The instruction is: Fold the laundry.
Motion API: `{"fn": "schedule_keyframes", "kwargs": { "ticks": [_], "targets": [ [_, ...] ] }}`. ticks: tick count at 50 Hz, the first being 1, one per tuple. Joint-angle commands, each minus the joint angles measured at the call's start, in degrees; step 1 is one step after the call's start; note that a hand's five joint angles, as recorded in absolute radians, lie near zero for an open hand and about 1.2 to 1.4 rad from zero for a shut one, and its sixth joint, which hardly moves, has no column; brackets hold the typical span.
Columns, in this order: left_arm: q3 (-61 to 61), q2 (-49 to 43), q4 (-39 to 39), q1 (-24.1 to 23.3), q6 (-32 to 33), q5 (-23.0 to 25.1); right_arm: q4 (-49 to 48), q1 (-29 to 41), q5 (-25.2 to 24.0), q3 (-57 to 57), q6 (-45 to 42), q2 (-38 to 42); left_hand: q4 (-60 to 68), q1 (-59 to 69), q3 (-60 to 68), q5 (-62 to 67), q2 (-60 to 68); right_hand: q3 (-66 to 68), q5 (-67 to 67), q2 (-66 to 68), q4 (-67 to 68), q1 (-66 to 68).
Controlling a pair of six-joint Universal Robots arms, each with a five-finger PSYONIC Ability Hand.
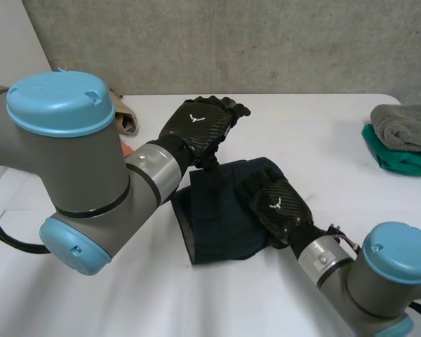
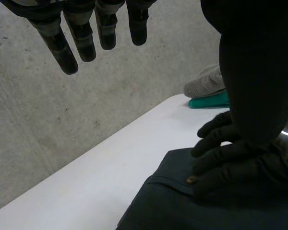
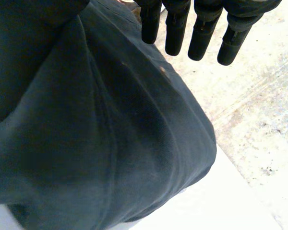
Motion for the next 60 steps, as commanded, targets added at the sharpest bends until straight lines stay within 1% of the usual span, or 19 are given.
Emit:
{"fn": "schedule_keyframes", "kwargs": {
  "ticks": [1, 8, 13, 15, 17, 18, 19, 25, 32, 36, 37, 40, 44, 45, 48, 49, 52, 55, 60],
  "targets": [
    [0.01, -0.01, 0.01, 0.08, -0.14, 0.01, 0.9, 0.22, 0.28, -4.74, 0.77, 2.89, 1.38, 1.97, 0.83, 0.14, 1.64, 5.72, 6.14, 5.98, 5.64, 6.24],
    [-0.51, -0.01, 0.01, 0.25, -0.23, 0.1, 4.94, 1.1, 2.13, -11.06, 1.29, 5.97, 1.38, 1.97, 0.83, 0.14, 1.64, 18.33, 18.74, 18.59, 18.25, 18.84],
    [-0.51, 0.08, 0.01, 0.34, -0.23, 0.1, 10.21, 1.18, 2.92, -16.07, 2.08, 8.43, 1.38, 1.97, 0.83, 0.14, 1.64, 20.35, 20.77, 20.62, 20.27, 20.87],
    [-0.51, 0.08, 0.01, 0.34, -0.23, 0.1, 12.06, 1.18, 2.66, -17.66, 2.52, 8.78, 1.38, 1.97, 0.83, 0.14, 1.64, 26.39, 26.8, 26.65, 26.31, 26.9],
    [-0.6, 0.08, 0.01, 0.34, -0.23, 0.1, 12.85, 1.1, 2.48, -18.45, 2.7, 8.96, 1.38, 1.97, 0.83, 0.14, 1.64, 38.96, 39.37, 39.22, 38.88, 39.47],
    [-0.6, 0.08, 0.01, 0.25, -0.23, 0.1, 12.94, 1.1, 2.31, -19.15, 3.05, 9.05, 1.38, 1.97, 0.83, 0.14, 1.64, 56.85, 57.27, 57.11, 56.77, 57.37],
    [-0.6, 0.08, 0.01, 0.34, -0.23, 0.1, 12.86, 1.1, 2.31, -19.51, 3.23, 9.13, 1.38, 1.97, 0.83, 0.14, 1.64, 62.13, 62.55, 62.4, 62.05, 62.65],
    [-0.34, 0.34, 0.1, 0.43, -0.23, 0.1, 12.86, 0.48, 2.92, -23.37, 4.63, 8.79, 1.38, 1.97, 0.83, 0.14, 1.64, 62.19, 62.6, 62.45, 62.11, 62.7],
    [0.54, 0.6, 0.1, 0.43, -0.14, 0.27, 14.17, -0.74, 2.13, -31.28, 8.14, 5.62, 1.38, 1.97, 0.83, 0.14, 1.64, 62.19, 62.6, 62.45, 62.11, 62.7],
    [1.59, 0.96, 0.1, 0.16, -0.06, 0.36, 15.67, -6.71, 0.29, -36.02, 10.17, 3.6, 1.38, 1.97, 0.83, 0.14, 1.64, 62.19, 62.6, 62.45, 62.11, 62.7],
    [1.77, 0.96, 0.1, 0.16, -0.06, 0.45, 16.19, -8.99, -1.37, -38.03, 10.95, 2.99, 1.38, 1.97, 0.83, 0.14, 1.64, 62.19, 62.6, 62.45, 62.11, 62.7],
    [2.56, 1.13, 0.18, -0.19, -0.14, 0.54, 16.29, -12.08, -3.05, -41.56, 12.45, 2.72, 1.21, 1.8, 0.66, -0.03, 1.48, 62.19, 62.6, 62.45, 62.11, 62.7],
    [3.18, 1.48, 0.18, -0.63, -0.06, 0.62, 16.11, -18.66, -4.9, -47.71, 16.75, 3.42, 1.21, 1.8, 0.66, -0.03, 1.48, 62.19, 62.6, 62.45, 62.11, 62.7],
    [3.18, 1.57, 0.18, -0.63, -0.06, 0.62, 16.02, -21.64, -5.6, -50.07, 18.76, 4.29, 1.04, 1.63, 0.5, -0.19, 1.31, 62.19, 62.6, 62.45, 62.11, 62.7],
    [3.27, 2.01, 0.18, -0.98, -0.06, 0.8, 15.5, -25.96, -6.92, -53.51, 22.11, 6.14, 1.04, 1.63, 0.49, -0.2, 1.31, 62.19, 62.6, 62.45, 62.11, 62.7],
    [3.27, 2.1, 0.18, -1.07, -0.06, 0.8, 15.15, -28.67, -8.31, -55.96, 24.47, 7.63, 1.04, 1.63, 0.49, -0.2, 1.31, 62.19, 62.6, 62.45, 62.11, 62.7],
    [3.27, 2.19, 0.45, -1.77, 0.03, 0.8, 14.09, -31.94, -10.96, -59.75, 27.56, 10.44, 0.87, 1.46, 0.33, -0.36, 1.14, 62.19, 62.6, 62.45, 62.11, 62.7],
    [3.18, 2.19, 0.54, -2.3, 0.03, 0.8, 11.46, -35.72, -14.21, -64.85, 30.9, 16.5, 1.04, 1.63, 0.49, -0.2, 1.31, 62.19, 62.6, 62.45, 62.11, 62.7],
    [2.65, 1.92, 0.54, -2.39, 0.03, 0.8, 6.81, -40.81, -16.76, -71.35, 35.64, 26.86, 1.04, 1.63, 0.49, -0.2, 1.31, 62.19, 62.6, 62.45, 62.11, 62.7]
  ]
}}
